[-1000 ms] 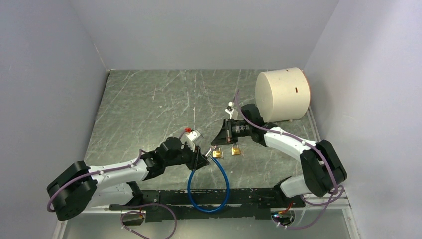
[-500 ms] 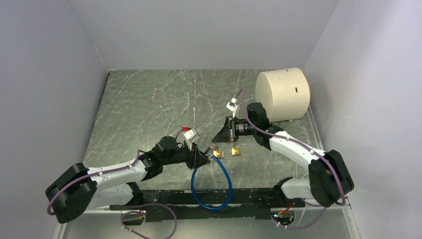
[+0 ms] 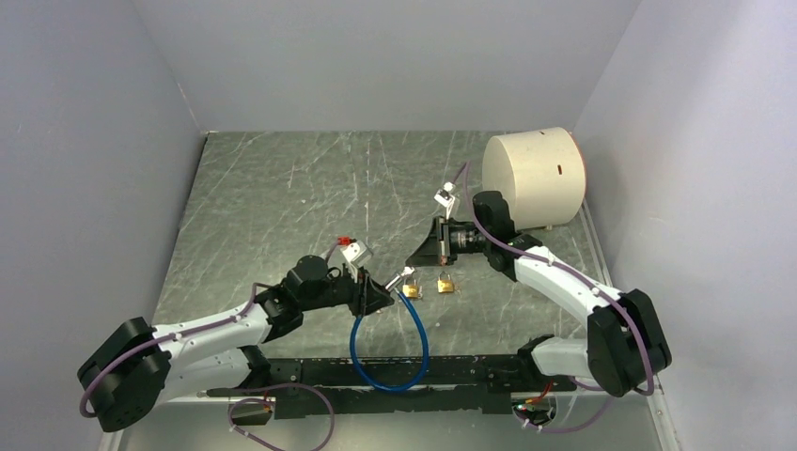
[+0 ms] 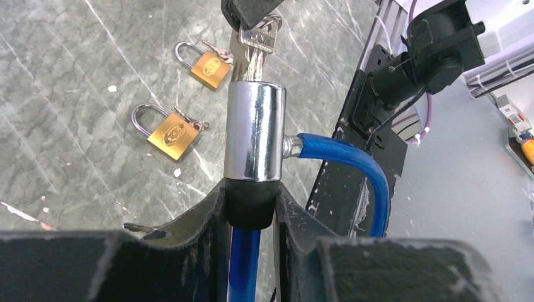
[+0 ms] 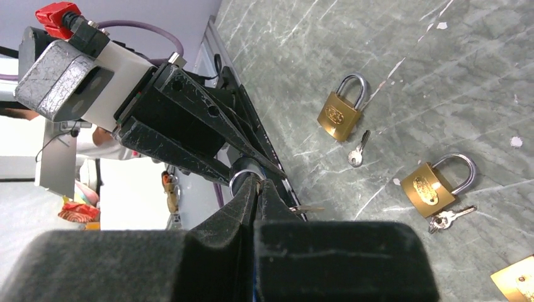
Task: Lock with the key
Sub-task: Lock the lock, then place the lock at the center of the board.
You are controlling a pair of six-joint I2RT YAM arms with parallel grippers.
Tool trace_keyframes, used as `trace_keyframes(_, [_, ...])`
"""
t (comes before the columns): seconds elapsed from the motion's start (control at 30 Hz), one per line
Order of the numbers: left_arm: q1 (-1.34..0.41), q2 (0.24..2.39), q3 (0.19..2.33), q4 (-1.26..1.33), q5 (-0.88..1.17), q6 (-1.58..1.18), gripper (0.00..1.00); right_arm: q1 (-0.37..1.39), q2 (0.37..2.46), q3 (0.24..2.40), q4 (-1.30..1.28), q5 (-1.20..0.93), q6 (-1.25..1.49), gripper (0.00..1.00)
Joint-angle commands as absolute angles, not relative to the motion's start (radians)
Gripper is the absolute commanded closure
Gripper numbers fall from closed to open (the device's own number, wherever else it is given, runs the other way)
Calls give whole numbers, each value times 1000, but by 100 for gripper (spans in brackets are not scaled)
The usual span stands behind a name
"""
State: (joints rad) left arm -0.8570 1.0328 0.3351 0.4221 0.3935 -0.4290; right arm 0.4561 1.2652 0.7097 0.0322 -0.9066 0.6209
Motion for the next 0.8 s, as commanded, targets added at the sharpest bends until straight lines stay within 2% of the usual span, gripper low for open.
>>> trace_keyframes(0.0, [-849,1006,359,364,384,-413,98,425,1218,779,23,-817,616,100])
trace_keyframes(0.3, [-845,952,360,311,361,-407,98,335,1213,750,53,-764,679,100])
trace_keyframes(0.43, [-822,914,372,275,313,-437,97,335,1206,788,-98,-572,632,100])
trace_keyframes(0.57, [-745,891,478,134,281,-452,98,335,1237,836,-271,-301,621,100])
trace_keyframes(0.77, [-535,891,627,-37,384,-471,98,344,1368,868,-311,-197,631,100])
